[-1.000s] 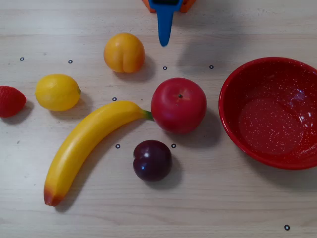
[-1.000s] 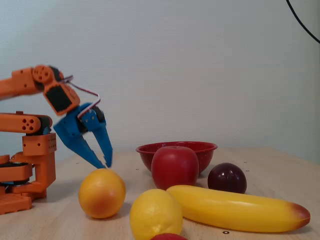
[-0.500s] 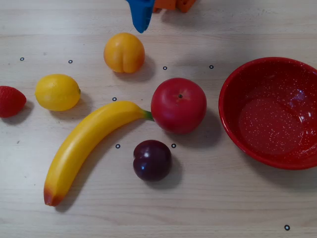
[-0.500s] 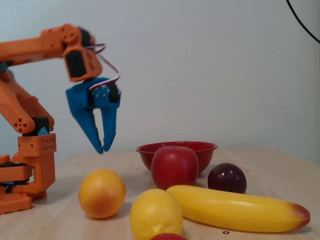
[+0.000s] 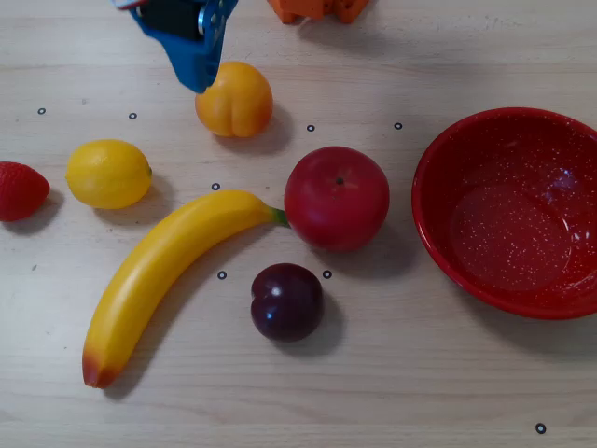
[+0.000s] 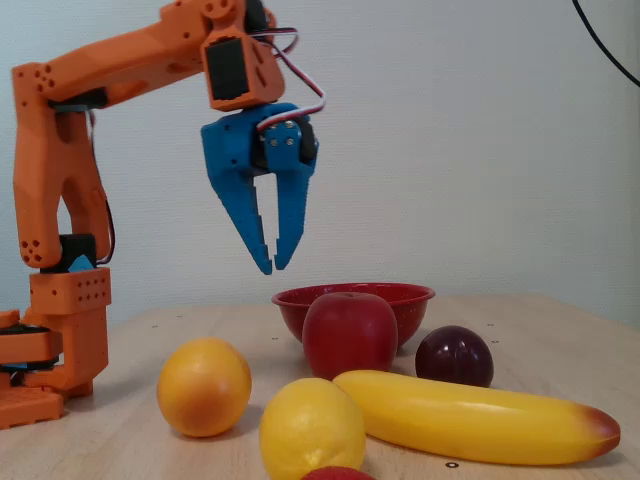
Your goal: Put the lemon in the red bowl.
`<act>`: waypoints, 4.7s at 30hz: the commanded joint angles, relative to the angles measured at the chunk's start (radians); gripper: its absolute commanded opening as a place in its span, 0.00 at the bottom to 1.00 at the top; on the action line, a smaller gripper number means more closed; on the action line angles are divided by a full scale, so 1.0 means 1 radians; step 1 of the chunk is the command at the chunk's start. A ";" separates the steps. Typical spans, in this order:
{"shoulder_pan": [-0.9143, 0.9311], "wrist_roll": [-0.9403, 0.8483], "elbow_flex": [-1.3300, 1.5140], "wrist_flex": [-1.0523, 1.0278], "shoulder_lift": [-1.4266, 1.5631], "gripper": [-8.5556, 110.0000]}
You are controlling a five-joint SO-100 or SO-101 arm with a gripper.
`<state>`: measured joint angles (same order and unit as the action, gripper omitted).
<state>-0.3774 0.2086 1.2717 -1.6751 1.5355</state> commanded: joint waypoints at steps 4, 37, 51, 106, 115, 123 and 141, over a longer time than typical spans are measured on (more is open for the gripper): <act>-0.087 0.101 -0.250 -0.066 -0.072 0.07; -0.351 0.546 -0.681 -0.222 -0.486 0.48; -0.393 0.638 -0.492 -0.222 -0.437 0.59; -0.330 0.678 -0.548 0.032 -0.738 0.63; -0.316 0.669 -0.552 0.051 -0.752 0.63; -0.313 0.658 -0.577 0.046 -0.764 0.62; -0.324 0.655 -0.581 0.040 -0.762 0.59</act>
<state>-0.7225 0.8606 0.8007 -1.6383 0.7240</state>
